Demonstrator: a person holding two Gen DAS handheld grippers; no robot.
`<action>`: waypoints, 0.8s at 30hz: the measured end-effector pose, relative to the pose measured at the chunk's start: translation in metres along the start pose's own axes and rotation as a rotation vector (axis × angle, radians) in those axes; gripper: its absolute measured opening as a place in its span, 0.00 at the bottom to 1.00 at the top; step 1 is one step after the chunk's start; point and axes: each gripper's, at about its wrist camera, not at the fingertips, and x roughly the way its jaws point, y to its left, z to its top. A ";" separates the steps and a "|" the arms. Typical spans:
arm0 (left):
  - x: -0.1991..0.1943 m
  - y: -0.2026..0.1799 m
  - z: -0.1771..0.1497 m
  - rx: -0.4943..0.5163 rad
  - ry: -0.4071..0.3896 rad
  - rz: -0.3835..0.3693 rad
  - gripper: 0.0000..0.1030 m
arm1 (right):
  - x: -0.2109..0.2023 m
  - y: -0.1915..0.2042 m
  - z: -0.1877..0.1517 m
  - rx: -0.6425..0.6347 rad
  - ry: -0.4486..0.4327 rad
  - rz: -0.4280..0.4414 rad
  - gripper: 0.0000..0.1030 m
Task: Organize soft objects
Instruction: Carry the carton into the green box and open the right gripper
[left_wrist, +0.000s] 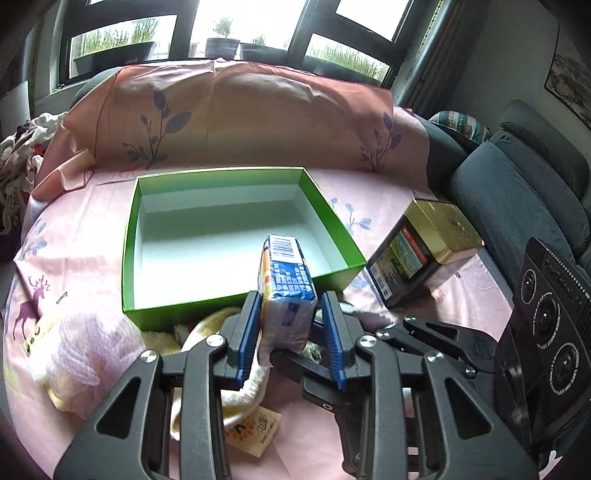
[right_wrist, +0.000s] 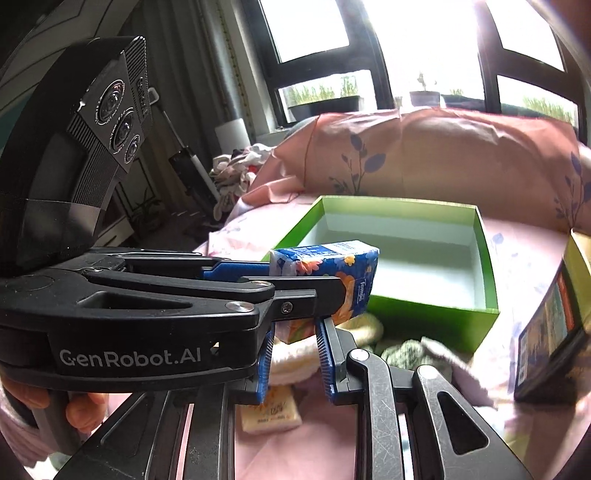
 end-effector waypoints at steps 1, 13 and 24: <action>0.002 0.003 0.010 -0.003 -0.009 0.010 0.29 | 0.004 -0.002 0.009 -0.010 -0.010 -0.007 0.24; 0.075 0.057 0.066 -0.175 0.069 0.079 0.79 | 0.077 -0.067 0.047 0.136 0.075 -0.082 0.42; 0.048 0.065 0.040 -0.170 0.073 0.160 0.99 | 0.012 -0.081 0.029 0.186 0.047 -0.118 0.65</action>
